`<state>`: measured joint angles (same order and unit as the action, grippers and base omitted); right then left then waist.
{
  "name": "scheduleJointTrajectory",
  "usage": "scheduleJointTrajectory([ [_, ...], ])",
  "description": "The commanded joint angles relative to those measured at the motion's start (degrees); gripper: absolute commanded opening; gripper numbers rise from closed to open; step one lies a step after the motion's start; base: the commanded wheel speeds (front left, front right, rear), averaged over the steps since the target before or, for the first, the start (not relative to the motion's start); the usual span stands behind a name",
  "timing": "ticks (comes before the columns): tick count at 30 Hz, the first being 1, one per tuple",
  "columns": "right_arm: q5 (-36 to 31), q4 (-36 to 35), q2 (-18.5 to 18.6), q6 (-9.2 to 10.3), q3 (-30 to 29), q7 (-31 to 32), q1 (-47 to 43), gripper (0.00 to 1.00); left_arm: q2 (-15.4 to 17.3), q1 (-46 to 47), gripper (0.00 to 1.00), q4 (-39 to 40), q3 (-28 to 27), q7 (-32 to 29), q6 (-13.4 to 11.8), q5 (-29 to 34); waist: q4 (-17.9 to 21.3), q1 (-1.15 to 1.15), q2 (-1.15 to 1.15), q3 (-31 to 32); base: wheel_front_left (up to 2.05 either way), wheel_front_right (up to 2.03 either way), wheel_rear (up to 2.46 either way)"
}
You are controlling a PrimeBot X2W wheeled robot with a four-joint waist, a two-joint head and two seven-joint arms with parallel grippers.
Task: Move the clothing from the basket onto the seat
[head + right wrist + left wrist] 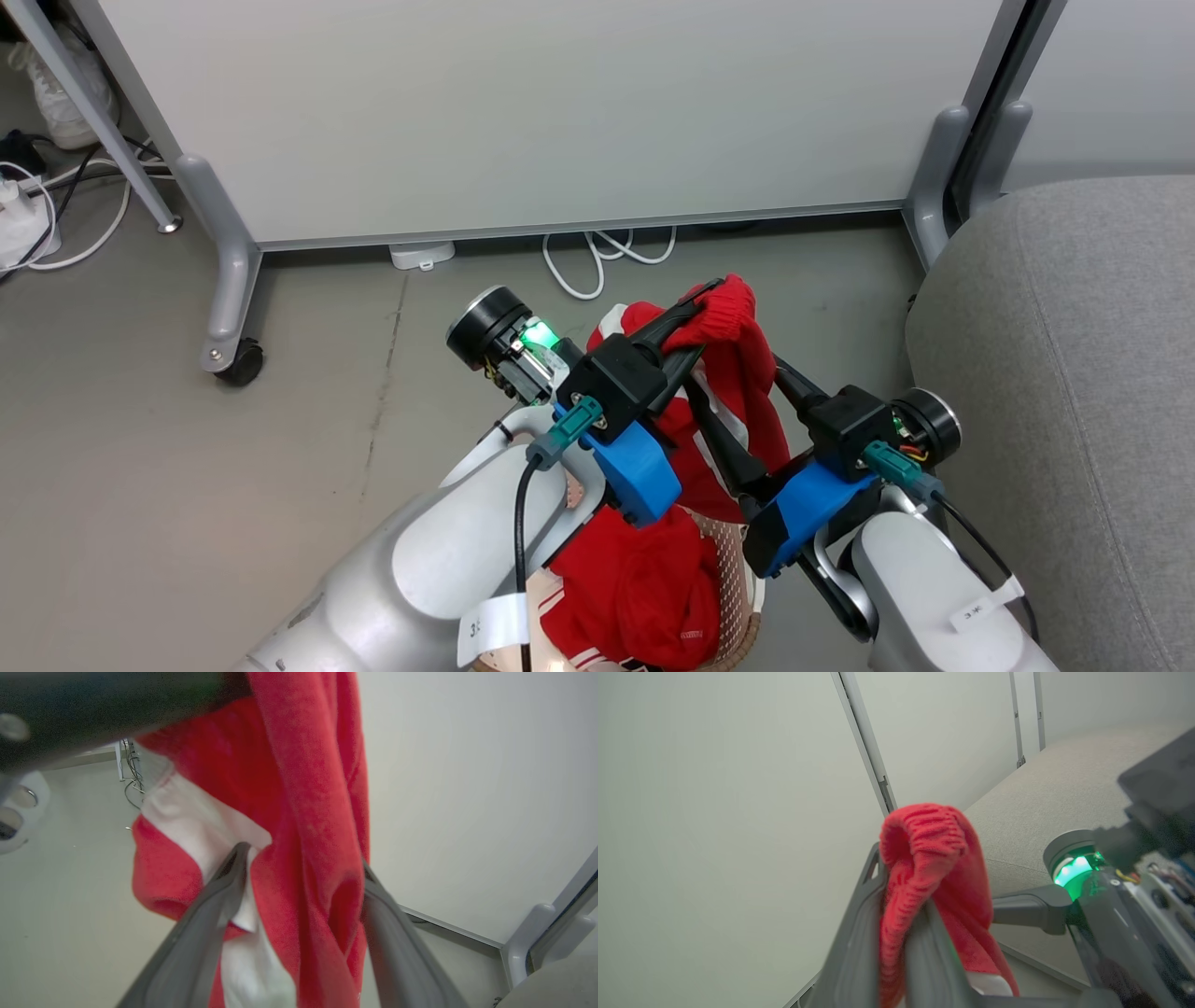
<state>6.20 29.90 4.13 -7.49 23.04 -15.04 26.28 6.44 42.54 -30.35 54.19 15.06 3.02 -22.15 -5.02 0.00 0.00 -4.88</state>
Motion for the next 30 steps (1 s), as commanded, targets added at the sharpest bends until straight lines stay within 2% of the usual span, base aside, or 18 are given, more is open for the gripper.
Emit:
scheduleJointTrajectory([
  [1,0.7,1.0,-0.4,-0.01,0.2,-0.2,1.3,0.13,-0.2,0.8,0.0,0.3,-0.1,0.2,0.1,0.3,-0.1,0.0,0.0,0.0,0.0,0.0,0.0],
  [2,1.1,1.6,-0.5,-0.01,0.5,-0.2,1.4,0.0,-0.2,0.7,0.0,0.3,-0.2,0.2,0.2,0.4,-0.1,0.0,0.0,-0.1,0.0,0.0,0.0],
  [19,2.1,2.0,-1.1,-0.01,0.4,-0.2,1.5,0.0,0.2,-0.4,0.0,-0.5,-0.9,0.2,0.5,1.0,0.2,0.0,0.0,-0.2,0.0,0.0,0.0],
  [20,2.2,1.9,-1.1,-0.01,0.3,-0.2,1.4,0.0,0.1,-0.6,0.07,-0.8,-1.1,0.2,0.6,0.5,0.2,0.0,0.0,-0.2,0.0,0.0,0.0],
  [21,2.3,1.8,-1.1,-0.01,0.2,-0.2,1.3,0.0,0.0,-0.8,0.96,-1.2,-1.0,0.1,0.7,0.2,0.3,0.0,0.0,-0.3,0.0,0.0,0.0],
  [22,2.6,1.6,-1.1,-0.01,-0.2,-0.2,1.2,0.0,-0.1,-0.7,1.0,-1.3,-0.9,0.1,0.7,0.3,0.3,0.0,0.0,-0.3,0.0,0.0,0.0],
  [30,3.0,-0.5,-1.2,-0.01,-2.2,-0.2,1.2,0.0,0.0,-1.0,1.0,-1.6,-0.8,0.2,0.2,0.7,1.0,0.0,0.0,-1.7,0.0,0.0,0.0],
])
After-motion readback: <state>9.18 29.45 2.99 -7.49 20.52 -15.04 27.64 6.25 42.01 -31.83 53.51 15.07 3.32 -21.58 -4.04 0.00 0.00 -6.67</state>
